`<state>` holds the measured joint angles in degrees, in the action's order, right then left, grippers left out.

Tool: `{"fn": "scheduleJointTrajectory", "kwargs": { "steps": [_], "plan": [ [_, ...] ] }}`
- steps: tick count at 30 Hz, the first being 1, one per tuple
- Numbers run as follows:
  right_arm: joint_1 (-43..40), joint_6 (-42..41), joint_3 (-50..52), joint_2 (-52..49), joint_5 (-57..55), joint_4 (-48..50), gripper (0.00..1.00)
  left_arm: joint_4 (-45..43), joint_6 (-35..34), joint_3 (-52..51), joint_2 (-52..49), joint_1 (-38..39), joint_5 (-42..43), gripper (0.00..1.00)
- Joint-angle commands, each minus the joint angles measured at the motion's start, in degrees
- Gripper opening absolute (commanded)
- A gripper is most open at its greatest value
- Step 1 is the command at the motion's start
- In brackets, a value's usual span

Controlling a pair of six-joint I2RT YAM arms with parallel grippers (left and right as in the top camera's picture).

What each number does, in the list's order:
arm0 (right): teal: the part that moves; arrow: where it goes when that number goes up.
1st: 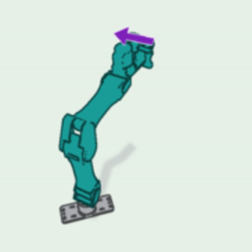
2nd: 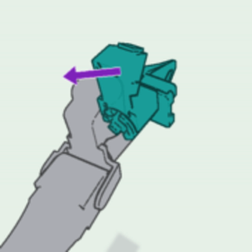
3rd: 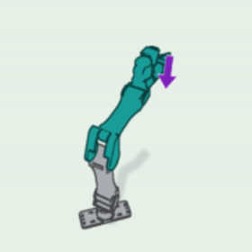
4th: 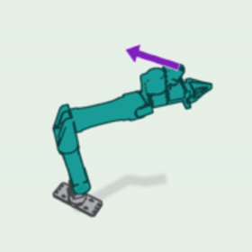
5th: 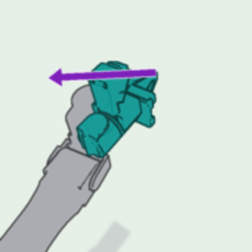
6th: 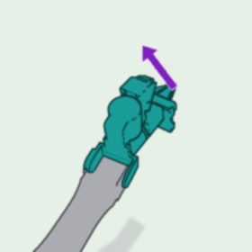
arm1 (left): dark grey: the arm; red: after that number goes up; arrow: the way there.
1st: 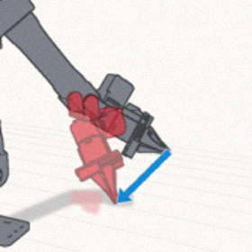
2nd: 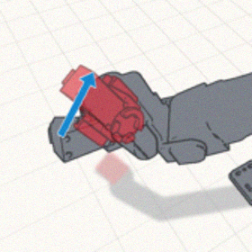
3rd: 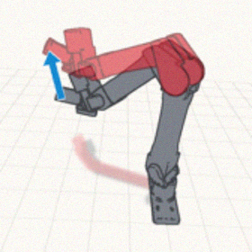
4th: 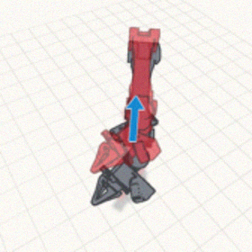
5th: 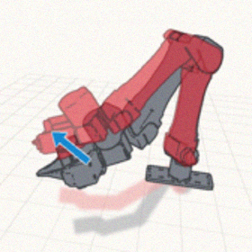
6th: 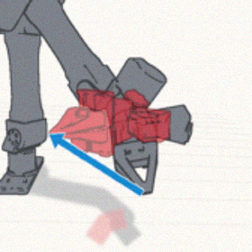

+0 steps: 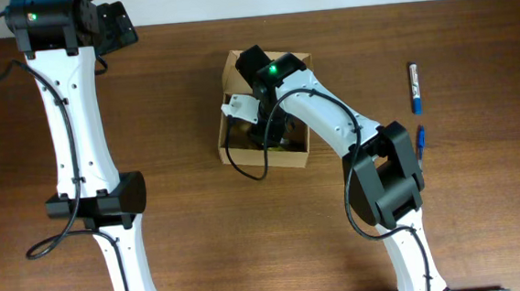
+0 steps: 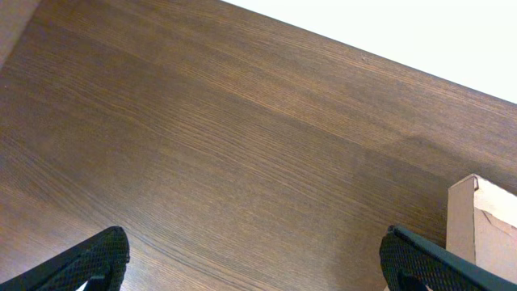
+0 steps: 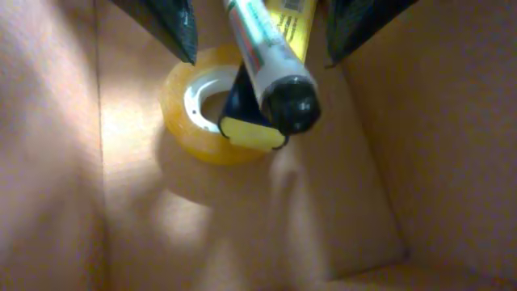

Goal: Pack container
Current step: 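Carry the black-capped marker into the box and release it, then move the right gripper over the blue-capped whiteboard marker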

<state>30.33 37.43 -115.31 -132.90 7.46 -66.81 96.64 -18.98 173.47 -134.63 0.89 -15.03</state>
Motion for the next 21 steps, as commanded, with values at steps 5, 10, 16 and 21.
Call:
{"fn": "scheduleJointTrajectory", "kwargs": {
  "steps": [5,10,16,21],
  "plan": [
    [0.35,-10.58,-7.67,13.88,-8.13,-0.35,0.54,0.02,0.87,-0.17,0.5,-0.2,-0.24,1.0],
    [-2.23,-18.14,-7.74,23.19,-17.03,2.75,0.53,0.02,0.87,-0.17,0.5,-0.2,-0.24,1.0],
    [-17.18,-31.65,-7.69,25.09,-16.72,2.64,0.61,0.02,0.87,-0.17,0.5,-0.2,-0.24,1.0],
    [-31.34,-36.94,-7.69,18.6,-6.01,-0.66,0.6,0.02,0.87,-0.17,0.5,-0.2,-0.24,1.0]
  ]
}}
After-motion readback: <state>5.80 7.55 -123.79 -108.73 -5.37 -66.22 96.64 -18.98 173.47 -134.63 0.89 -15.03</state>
